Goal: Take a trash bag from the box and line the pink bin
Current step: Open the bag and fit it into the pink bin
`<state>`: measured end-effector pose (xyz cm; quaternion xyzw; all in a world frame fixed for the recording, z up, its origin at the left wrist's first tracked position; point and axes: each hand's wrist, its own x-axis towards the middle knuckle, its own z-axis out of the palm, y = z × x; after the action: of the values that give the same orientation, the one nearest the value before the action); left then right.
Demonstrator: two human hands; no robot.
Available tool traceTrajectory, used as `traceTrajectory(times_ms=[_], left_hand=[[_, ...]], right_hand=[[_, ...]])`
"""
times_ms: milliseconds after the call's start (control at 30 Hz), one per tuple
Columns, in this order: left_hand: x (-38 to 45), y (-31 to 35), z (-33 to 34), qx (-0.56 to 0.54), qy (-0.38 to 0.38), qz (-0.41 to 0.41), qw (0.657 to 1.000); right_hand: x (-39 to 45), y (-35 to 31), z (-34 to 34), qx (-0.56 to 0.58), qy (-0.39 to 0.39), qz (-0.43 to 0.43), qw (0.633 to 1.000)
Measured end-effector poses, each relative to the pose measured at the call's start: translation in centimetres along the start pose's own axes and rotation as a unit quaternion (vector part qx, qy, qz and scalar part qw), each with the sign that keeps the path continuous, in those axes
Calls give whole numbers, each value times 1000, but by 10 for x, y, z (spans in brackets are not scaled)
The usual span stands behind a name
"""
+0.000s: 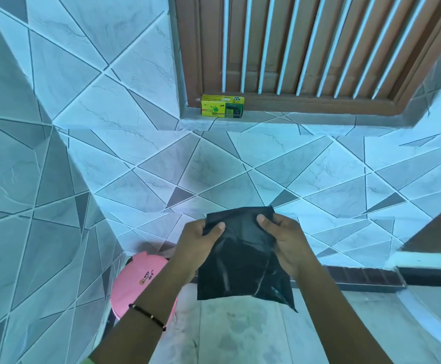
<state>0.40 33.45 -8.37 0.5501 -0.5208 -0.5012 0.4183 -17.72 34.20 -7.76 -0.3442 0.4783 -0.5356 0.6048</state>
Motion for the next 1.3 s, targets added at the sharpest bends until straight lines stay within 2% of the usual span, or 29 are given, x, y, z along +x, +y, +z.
traceTrajectory(times_ms=[100, 167, 233, 300, 400, 467, 533, 633, 700, 767, 900, 1000, 1167, 1233, 1300], left_hand=[[11, 10, -9, -76, 32, 1, 997], [16, 10, -18, -90, -5, -24, 996], [14, 3, -26, -87, -63, -72, 992], [7, -4, -30, -62, -99, -90, 989], [8, -12, -32, -68, -65, -73, 993], [13, -10, -34, -81, -25, -59, 995], [17, -8, -36, -116, -8, -60, 991], [15, -6, -43, -217, -74, -103, 968], [9, -7, -48, -241, -139, -142, 950], [5, -9, -50, -250, -160, -159, 942], [7, -11, -48, -217, -79, -123, 965], [7, -10, -45, -187, -51, -96, 976], [3, -13, -40, -182, -10, -88, 979], [3, -16, -39, -188, -9, -89, 978], [2, -17, -39, -225, -31, -85, 970]], right_hand=[[-7, 6, 8, -79, -28, 0, 996], [-6, 13, 16, -107, -3, -13, 994], [-3, 17, 22, -85, 41, -19, 995], [2, 16, 28, -13, 64, -16, 998], [1, 11, 31, 17, 30, 5, 999], [-1, 16, 34, -48, -13, 41, 998], [-1, 23, 37, -100, -10, 54, 993], [0, 24, 44, -44, 46, 30, 997], [2, 20, 45, -19, 63, 19, 998], [4, 17, 45, -25, 63, 6, 998], [1, 20, 42, -97, 4, 30, 995], [-4, 27, 44, -88, -35, 40, 995], [-5, 28, 43, -14, 25, 32, 999], [-6, 27, 41, -34, 38, 51, 997], [-6, 31, 42, -101, 116, 30, 988]])
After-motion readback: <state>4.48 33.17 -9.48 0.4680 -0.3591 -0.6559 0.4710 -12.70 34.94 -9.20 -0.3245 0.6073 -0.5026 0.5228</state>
